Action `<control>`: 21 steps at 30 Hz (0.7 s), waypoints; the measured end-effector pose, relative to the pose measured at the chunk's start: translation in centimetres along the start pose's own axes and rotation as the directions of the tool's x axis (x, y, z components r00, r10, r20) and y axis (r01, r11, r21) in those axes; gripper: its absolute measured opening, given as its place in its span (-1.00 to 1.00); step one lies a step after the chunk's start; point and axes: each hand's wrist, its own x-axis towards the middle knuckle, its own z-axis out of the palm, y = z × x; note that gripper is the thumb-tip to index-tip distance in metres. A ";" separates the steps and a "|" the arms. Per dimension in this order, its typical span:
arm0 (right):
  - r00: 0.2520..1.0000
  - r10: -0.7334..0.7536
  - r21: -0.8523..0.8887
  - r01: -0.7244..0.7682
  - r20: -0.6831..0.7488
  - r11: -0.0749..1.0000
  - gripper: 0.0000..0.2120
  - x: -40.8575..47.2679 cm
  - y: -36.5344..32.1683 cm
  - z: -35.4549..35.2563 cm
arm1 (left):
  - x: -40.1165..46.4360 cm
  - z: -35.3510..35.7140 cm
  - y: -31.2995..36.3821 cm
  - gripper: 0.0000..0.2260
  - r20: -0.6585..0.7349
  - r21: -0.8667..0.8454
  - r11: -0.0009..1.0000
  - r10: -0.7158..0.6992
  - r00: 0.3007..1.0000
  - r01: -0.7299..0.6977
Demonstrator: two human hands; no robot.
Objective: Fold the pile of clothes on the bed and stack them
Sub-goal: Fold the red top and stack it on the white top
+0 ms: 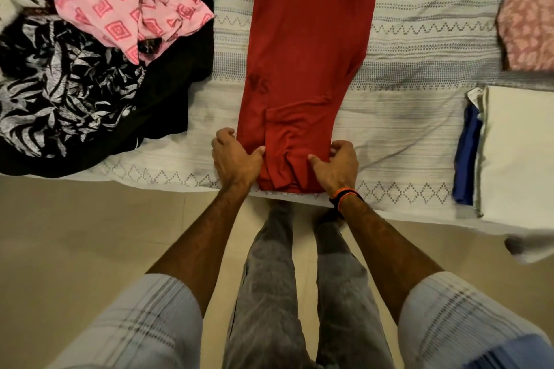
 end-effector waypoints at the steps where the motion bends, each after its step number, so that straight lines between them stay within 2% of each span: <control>1: 1.000 0.025 0.035 -0.025 0.006 0.999 -0.41 0.1 0.0 0.0 | 0.5 -0.1 0.0 -0.27 0.066 -0.036 0.999 -0.027 0.997 0.029; 3: 0.997 0.074 0.089 -0.077 0.035 0.993 -0.43 0.3 -0.2 -0.3 | 1.4 -0.5 0.0 -0.29 0.153 -0.071 0.995 -0.056 0.987 0.067; 7: 0.972 0.138 0.129 -0.164 0.189 0.978 -0.45 0.6 -0.4 -0.3 | 2.6 -1.0 0.1 -0.46 0.264 -0.097 0.984 -0.116 0.957 0.146; 10: 0.969 0.132 0.181 -0.171 0.208 0.969 -0.49 0.3 -0.1 0.0 | 2.7 -1.3 0.0 -0.66 0.331 -0.131 0.977 -0.117 0.936 0.168; 13: 0.966 0.122 0.290 -0.187 0.230 0.938 -0.53 -0.2 0.2 -0.2 | 2.2 -1.8 -0.1 -0.66 0.365 -0.220 0.955 -0.108 0.925 0.198; 15: 0.965 0.108 0.371 -0.194 0.240 0.908 -0.52 -0.6 0.4 -0.7 | 1.6 -2.2 -0.1 -0.65 0.382 -0.316 0.920 -0.101 0.919 0.232; 18: 0.973 0.097 0.438 -0.182 0.209 0.881 -0.55 -1.5 0.3 -1.7 | 0.2 -2.8 0.1 -0.70 0.448 -0.477 0.810 -0.110 0.888 0.341; 21: 0.978 0.094 0.477 -0.173 0.185 0.862 -0.59 -2.5 0.5 -2.9 | -1.5 -3.3 0.0 -0.74 0.453 -0.540 0.744 -0.138 0.881 0.394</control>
